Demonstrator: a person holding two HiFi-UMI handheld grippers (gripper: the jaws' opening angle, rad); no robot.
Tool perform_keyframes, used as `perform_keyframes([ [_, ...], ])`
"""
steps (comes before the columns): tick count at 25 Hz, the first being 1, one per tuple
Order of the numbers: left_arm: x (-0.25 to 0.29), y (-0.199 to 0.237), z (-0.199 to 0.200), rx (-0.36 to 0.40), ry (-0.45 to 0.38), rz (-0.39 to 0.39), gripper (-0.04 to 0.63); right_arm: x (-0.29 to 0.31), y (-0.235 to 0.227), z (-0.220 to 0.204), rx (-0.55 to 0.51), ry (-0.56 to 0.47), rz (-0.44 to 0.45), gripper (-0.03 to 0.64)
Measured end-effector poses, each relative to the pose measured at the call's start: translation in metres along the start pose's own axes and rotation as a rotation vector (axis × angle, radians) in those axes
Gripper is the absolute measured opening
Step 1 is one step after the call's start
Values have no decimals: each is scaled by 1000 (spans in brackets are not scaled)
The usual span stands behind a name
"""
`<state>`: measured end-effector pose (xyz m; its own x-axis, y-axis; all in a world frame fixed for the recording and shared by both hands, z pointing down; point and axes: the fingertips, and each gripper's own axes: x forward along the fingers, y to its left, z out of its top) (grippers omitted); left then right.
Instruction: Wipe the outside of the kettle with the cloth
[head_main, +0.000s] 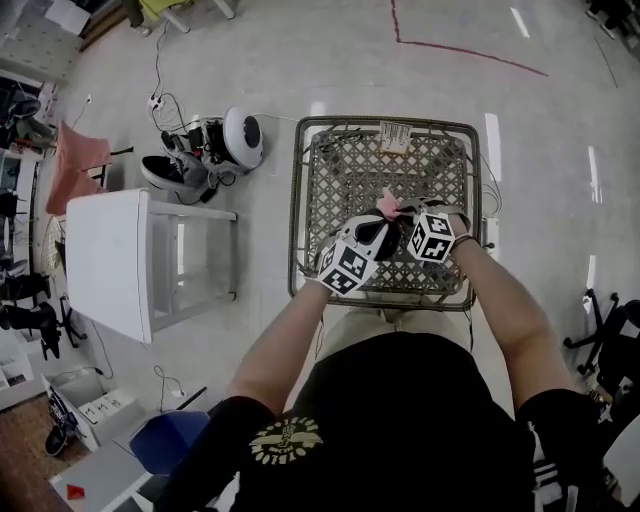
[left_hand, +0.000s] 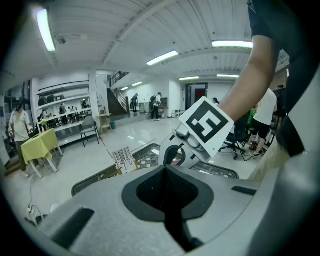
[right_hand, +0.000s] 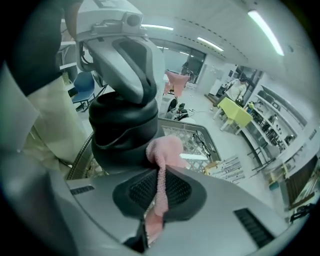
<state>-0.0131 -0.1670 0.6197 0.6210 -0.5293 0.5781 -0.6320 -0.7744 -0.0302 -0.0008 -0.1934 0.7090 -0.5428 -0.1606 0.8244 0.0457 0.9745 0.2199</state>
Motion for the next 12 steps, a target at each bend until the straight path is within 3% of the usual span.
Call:
perform_keyframes([
  [6,-5,0,-1,-5,-11,10,8,19,16,-21,-41,54,80,18],
  [12,-11,0,-6,-5,-21,-1,8,11,51,-25,56,29,83,18],
])
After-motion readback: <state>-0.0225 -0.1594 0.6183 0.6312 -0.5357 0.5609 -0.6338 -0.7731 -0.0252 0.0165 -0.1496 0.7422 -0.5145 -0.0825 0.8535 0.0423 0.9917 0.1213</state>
